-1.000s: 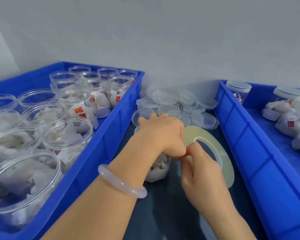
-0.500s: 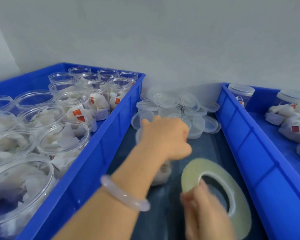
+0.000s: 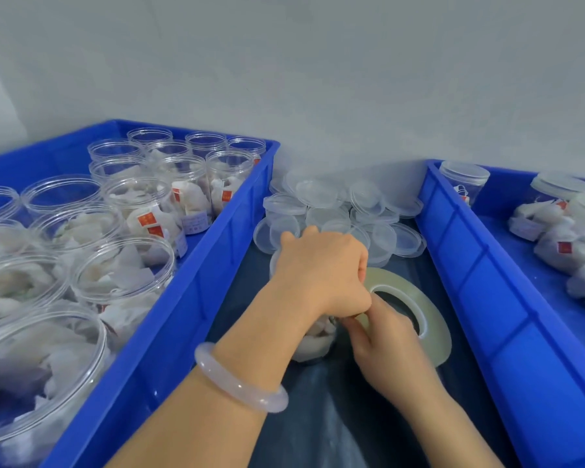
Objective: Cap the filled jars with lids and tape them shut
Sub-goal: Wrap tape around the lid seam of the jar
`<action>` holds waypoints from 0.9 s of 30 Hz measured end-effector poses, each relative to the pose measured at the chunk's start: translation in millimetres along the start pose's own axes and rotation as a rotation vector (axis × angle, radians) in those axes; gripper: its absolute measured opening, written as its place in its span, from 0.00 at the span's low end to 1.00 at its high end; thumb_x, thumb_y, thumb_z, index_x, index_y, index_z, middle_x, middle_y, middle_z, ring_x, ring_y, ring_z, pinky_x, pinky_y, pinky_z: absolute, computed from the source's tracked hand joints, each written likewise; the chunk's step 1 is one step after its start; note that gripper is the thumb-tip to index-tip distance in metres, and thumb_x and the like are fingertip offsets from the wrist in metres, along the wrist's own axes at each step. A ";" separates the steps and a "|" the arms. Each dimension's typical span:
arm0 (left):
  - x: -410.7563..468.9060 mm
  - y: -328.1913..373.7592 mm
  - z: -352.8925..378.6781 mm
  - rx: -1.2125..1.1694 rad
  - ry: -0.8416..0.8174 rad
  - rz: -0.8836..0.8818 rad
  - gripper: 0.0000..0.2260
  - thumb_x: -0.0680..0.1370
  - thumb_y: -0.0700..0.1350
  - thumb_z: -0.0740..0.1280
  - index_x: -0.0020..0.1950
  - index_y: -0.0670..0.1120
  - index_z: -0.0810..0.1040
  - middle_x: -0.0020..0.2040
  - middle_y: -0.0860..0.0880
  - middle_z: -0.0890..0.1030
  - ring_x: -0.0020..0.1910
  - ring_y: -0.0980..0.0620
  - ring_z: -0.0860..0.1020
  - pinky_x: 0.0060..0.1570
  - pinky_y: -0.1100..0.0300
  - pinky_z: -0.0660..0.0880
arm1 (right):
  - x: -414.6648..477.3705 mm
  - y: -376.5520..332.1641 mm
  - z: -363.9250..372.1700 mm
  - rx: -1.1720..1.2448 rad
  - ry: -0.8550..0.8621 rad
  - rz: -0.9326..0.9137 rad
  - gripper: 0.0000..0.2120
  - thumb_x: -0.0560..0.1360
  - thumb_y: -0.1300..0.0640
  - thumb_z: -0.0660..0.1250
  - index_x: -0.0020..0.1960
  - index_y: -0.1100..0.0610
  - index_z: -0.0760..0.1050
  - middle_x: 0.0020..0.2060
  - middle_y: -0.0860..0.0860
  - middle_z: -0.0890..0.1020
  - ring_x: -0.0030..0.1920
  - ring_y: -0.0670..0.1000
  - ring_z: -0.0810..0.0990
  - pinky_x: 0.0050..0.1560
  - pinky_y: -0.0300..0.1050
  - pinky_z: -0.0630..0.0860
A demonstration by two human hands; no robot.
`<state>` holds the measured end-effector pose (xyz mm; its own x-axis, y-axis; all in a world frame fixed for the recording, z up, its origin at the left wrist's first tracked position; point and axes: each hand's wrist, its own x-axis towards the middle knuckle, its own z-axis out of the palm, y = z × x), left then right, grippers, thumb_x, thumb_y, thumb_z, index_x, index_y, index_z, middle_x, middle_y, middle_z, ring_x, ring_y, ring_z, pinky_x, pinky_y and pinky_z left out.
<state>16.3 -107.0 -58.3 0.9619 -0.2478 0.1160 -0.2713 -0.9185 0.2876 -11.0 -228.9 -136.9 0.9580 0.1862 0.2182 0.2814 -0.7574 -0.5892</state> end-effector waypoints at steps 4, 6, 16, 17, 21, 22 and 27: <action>3.3 -3.2 1.3 0.002 -0.015 0.025 0.09 0.69 0.46 0.70 0.34 0.53 0.70 0.41 0.56 0.74 0.48 0.50 0.66 0.48 0.52 0.57 | 0.1 1.9 1.0 0.037 0.014 -0.010 0.03 0.78 0.59 0.62 0.50 0.56 0.73 0.43 0.51 0.78 0.45 0.54 0.76 0.47 0.54 0.72; 4.0 -6.0 0.0 0.003 -0.037 0.082 0.08 0.70 0.48 0.71 0.35 0.53 0.72 0.42 0.57 0.75 0.49 0.52 0.69 0.50 0.52 0.62 | 0.7 3.8 1.1 0.032 0.016 -0.016 0.03 0.78 0.59 0.62 0.51 0.55 0.74 0.44 0.51 0.78 0.45 0.54 0.76 0.47 0.54 0.72; -24.2 -44.4 44.3 -0.979 0.889 0.024 0.18 0.77 0.58 0.56 0.57 0.48 0.74 0.56 0.56 0.78 0.58 0.61 0.76 0.59 0.66 0.70 | 2.9 20.0 20.2 -0.163 0.011 -0.008 0.06 0.77 0.54 0.63 0.51 0.50 0.78 0.46 0.48 0.74 0.53 0.55 0.72 0.52 0.49 0.68; -23.9 -47.8 55.2 -1.125 0.804 -0.060 0.19 0.76 0.60 0.56 0.58 0.49 0.74 0.57 0.54 0.78 0.60 0.58 0.76 0.61 0.62 0.71 | 3.6 20.4 21.2 -0.181 0.013 0.002 0.06 0.78 0.53 0.62 0.52 0.48 0.77 0.48 0.47 0.74 0.54 0.55 0.71 0.54 0.49 0.67; -14.7 -54.5 78.2 -1.542 0.508 -0.233 0.30 0.70 0.68 0.51 0.49 0.48 0.82 0.49 0.45 0.84 0.55 0.43 0.80 0.58 0.49 0.75 | 3.8 19.7 23.9 -0.261 -0.032 -0.002 0.20 0.79 0.51 0.59 0.69 0.41 0.65 0.57 0.47 0.72 0.60 0.55 0.68 0.59 0.48 0.64; -11.9 -55.5 79.2 -1.554 0.492 -0.238 0.31 0.70 0.68 0.51 0.46 0.47 0.83 0.46 0.45 0.85 0.53 0.44 0.81 0.58 0.48 0.75 | 3.9 19.8 23.6 -0.275 -0.057 -0.003 0.25 0.78 0.52 0.59 0.73 0.41 0.59 0.61 0.48 0.71 0.62 0.55 0.66 0.62 0.49 0.63; -4.7 -61.2 76.2 -1.562 0.478 -0.217 0.30 0.70 0.66 0.53 0.47 0.43 0.81 0.40 0.44 0.85 0.45 0.47 0.83 0.52 0.51 0.77 | 9.2 20.6 0.1 -0.025 -0.110 -0.057 0.37 0.71 0.53 0.68 0.75 0.40 0.54 0.77 0.47 0.50 0.76 0.45 0.46 0.74 0.41 0.47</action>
<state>31.1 -73.2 -148.9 0.9672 0.2198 0.1272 -0.1968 0.3326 0.9223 3.6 -242.8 -147.1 0.9413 0.2957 0.1629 0.3350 -0.7589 -0.5585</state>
